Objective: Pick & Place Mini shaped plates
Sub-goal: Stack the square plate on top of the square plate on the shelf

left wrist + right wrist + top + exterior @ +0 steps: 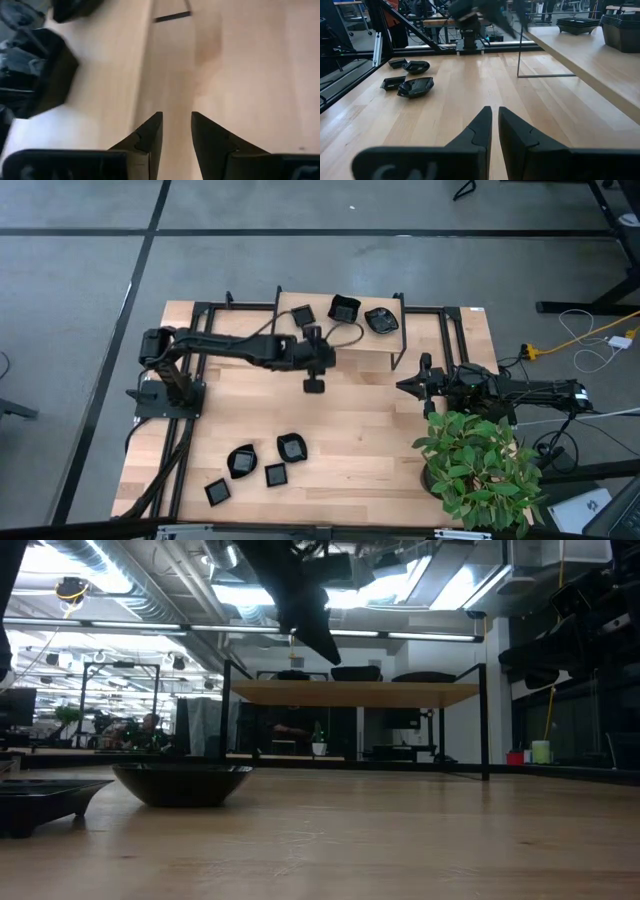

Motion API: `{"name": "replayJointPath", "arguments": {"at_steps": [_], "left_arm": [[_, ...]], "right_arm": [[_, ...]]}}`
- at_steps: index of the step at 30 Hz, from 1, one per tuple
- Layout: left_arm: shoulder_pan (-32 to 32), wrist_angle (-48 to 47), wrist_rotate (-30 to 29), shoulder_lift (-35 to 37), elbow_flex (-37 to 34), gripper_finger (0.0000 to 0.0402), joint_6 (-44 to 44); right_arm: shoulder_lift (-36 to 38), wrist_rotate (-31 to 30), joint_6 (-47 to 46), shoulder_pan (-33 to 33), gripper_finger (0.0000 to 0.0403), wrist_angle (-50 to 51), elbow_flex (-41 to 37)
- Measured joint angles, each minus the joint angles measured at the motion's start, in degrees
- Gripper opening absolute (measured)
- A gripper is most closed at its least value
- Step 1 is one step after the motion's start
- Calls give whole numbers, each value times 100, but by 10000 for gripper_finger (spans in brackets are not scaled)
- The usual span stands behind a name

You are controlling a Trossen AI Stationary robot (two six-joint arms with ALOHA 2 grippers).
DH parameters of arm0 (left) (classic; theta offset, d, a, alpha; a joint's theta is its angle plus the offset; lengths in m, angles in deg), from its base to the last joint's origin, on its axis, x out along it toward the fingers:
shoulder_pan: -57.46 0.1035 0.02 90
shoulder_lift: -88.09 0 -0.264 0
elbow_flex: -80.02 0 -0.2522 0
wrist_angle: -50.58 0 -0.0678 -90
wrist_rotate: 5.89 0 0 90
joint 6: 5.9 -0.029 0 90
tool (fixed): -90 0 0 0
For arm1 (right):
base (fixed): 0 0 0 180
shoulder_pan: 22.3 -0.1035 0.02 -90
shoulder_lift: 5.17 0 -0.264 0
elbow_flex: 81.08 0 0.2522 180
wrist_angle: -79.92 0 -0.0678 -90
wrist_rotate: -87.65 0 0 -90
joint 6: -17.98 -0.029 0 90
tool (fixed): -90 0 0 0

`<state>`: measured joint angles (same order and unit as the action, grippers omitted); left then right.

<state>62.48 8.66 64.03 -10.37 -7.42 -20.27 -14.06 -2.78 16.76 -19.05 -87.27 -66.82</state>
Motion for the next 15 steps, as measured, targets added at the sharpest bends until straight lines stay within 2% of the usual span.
{"name": "replayJointPath", "arguments": {"at_steps": [15], "left_arm": [[-1023, -992, -344, 13, 0, 93, 1325]], "right_arm": [[0, 0, 0, 1, 34, 0, -2]]}}
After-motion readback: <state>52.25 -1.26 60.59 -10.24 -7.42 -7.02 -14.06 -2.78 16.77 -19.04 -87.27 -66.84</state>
